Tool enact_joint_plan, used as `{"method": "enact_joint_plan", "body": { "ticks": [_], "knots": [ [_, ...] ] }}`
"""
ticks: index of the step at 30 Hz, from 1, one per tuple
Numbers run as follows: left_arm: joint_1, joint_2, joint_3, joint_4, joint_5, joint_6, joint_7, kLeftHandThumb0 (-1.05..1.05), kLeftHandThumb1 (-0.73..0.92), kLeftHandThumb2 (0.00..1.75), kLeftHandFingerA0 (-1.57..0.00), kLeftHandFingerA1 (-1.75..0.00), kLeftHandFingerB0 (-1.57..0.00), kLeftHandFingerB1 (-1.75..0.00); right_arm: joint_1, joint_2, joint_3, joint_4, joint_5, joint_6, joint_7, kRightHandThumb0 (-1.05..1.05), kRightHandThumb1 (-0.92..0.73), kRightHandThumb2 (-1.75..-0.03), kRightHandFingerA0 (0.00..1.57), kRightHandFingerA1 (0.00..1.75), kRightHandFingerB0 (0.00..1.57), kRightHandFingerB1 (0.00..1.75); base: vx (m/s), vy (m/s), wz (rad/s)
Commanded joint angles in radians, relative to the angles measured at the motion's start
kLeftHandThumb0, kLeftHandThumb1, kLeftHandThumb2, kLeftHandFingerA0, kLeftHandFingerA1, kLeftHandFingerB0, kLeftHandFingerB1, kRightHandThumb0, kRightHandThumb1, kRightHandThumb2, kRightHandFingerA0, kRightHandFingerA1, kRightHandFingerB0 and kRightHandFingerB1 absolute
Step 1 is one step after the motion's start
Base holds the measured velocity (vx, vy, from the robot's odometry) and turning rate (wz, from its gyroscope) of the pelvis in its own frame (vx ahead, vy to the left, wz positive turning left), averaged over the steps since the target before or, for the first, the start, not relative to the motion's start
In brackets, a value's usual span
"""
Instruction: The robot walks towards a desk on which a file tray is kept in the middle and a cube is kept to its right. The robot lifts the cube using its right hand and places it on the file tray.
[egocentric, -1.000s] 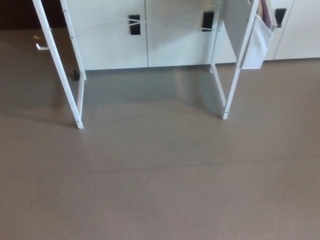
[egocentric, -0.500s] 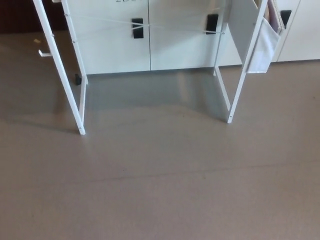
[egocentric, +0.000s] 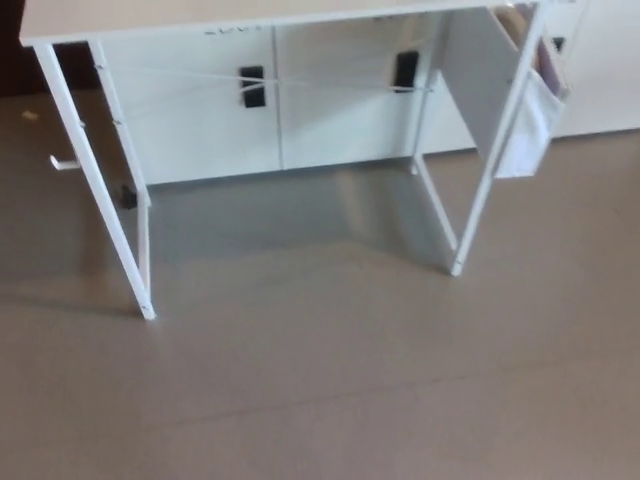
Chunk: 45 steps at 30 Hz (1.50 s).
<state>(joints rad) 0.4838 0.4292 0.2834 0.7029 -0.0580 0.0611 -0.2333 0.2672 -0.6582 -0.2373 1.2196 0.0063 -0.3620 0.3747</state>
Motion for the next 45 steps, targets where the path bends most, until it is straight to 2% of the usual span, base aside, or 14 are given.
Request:
{"method": "enact_joint_plan", "body": {
  "ticks": [1,12,15,18,19,20,27,30,31,32,33,41,44,45],
  "knots": [
    [-0.041,0.010,-0.006,0.055,0.009,-0.007,0.014,-0.73,0.78,1.00,-0.18,-0.51,-0.08,-0.43,-0.039,-0.020,0.001,0.000,0.004,0.033,0.008,-0.50,-0.50,-0.74,0.35,0.50,0.07,0.31,0.36,0.060,0.79],
    [-0.061,0.018,-0.019,-0.003,0.004,0.013,-0.001,-0.70,0.91,0.74,-0.21,-0.46,-0.04,-0.25,-0.046,-0.016,0.010,0.021,0.001,-0.015,-0.021,-0.49,-0.61,-0.61,0.39,0.45,0.12,0.24,0.33,0.074,-0.03],
    [-0.069,0.023,-0.021,0.004,0.002,0.012,-0.011,-0.73,0.79,1.10,-0.18,-0.54,-0.01,-0.29,-0.032,-0.018,0.005,0.006,0.008,-0.026,-0.008,-0.54,-0.50,-0.77,0.31,0.50,0.07,0.32,0.46,0.176,-0.31],
    [-0.061,0.025,-0.025,-0.027,0.005,0.029,-0.004,-0.70,0.92,0.75,-0.26,-0.48,-0.03,-0.25,-0.022,-0.007,-0.006,-0.001,0.018,-0.049,-0.016,-0.44,-0.61,-0.59,0.50,0.48,0.13,0.27,0.39,0.095,-0.29],
    [-0.063,0.025,-0.022,-0.028,0.001,0.034,-0.005,-0.72,0.78,1.10,-0.23,-0.57,-0.01,-0.32,-0.028,-0.006,-0.003,0.007,0.010,-0.051,-0.030,-0.45,-0.61,-0.59,0.52,0.47,0.13,0.26,0.25,0.117,0.00],
    [-0.059,0.025,-0.024,-0.034,0.004,0.032,-0.004,-0.70,0.92,0.75,-0.24,-0.49,-0.04,-0.28,-0.039,-0.004,-0.004,0.018,0.009,-0.032,-0.030,-0.43,-0.60,-0.58,0.44,0.45,0.12,0.26,0.27,0.098,0.02],
    [-0.073,0.026,-0.026,-0.014,0.010,0.037,0.009,-0.71,0.91,0.74,-0.27,-0.49,-0.06,-0.29,-0.054,-0.010,-0.004,0.024,0.019,0.008,-0.006,-0.53,-0.48,-0.75,0.27,0.49,0.07,0.32,0.20,-0.009,0.09],
    [-0.073,0.019,-0.017,-0.015,-0.001,0.042,0.011,-0.71,0.76,1.08,-0.24,-0.57,-0.03,-0.39,-0.053,-0.012,0.003,0.026,0.006,0.000,-0.023,-0.52,-0.50,-0.74,0.31,0.49,0.08,0.34,0.25,-0.182,-0.03],
    [-0.081,0.015,-0.008,-0.017,-0.008,0.071,0.022,-0.70,0.92,0.70,-0.29,-0.48,-0.12,-0.34,-0.053,-0.018,0.008,0.022,0.003,0.005,-0.008,-0.53,-0.50,-0.76,0.35,0.51,0.06,0.31,0.30,-0.193,0.30],
    [-0.083,0.023,-0.020,0.006,0.006,0.038,0.009,-0.72,0.77,1.02,-0.24,-0.54,-0.09,-0.45,-0.039,-0.014,0.008,0.011,0.000,-0.023,-0.025,-0.45,-0.62,-0.60,0.43,0.44,0.12,0.25,0.29,-0.182,0.13],
    [-0.073,0.024,-0.023,-0.004,0.007,0.038,0.002,-0.71,0.92,0.70,-0.26,-0.48,-0.10,-0.35,-0.035,-0.016,0.012,0.010,-0.004,-0.027,-0.030,-0.46,-0.62,-0.59,0.42,0.43,0.12,0.25,0.16,-0.158,-0.09],
    [-0.067,0.018,-0.019,-0.025,0.006,0.044,0.018,-0.69,0.92,0.70,-0.26,-0.47,-0.11,-0.34,-0.045,-0.001,-0.025,0.022,0.026,-0.018,-0.004,-0.55,-0.46,-0.75,0.25,0.50,0.06,0.37,0.06,0.008,-0.08],
    [-0.062,0.017,-0.017,-0.045,0.000,0.061,0.014,-0.69,0.92,0.71,-0.27,-0.48,-0.10,-0.32,-0.039,-0.010,-0.002,0.011,0.005,-0.026,-0.015,-0.52,-0.49,-0.75,0.29,0.50,0.07,0.36,0.06,0.168,-0.07],
    [-0.059,0.018,-0.018,-0.049,0.000,0.061,0.009,-0.70,0.76,1.06,-0.23,-0.55,-0.06,-0.40,-0.038,-0.013,0.009,0.010,-0.009,-0.031,-0.030,-0.47,-0.62,-0.58,0.41,0.43,0.13,0.26,0.11,0.208,0.10]
  ]
}}
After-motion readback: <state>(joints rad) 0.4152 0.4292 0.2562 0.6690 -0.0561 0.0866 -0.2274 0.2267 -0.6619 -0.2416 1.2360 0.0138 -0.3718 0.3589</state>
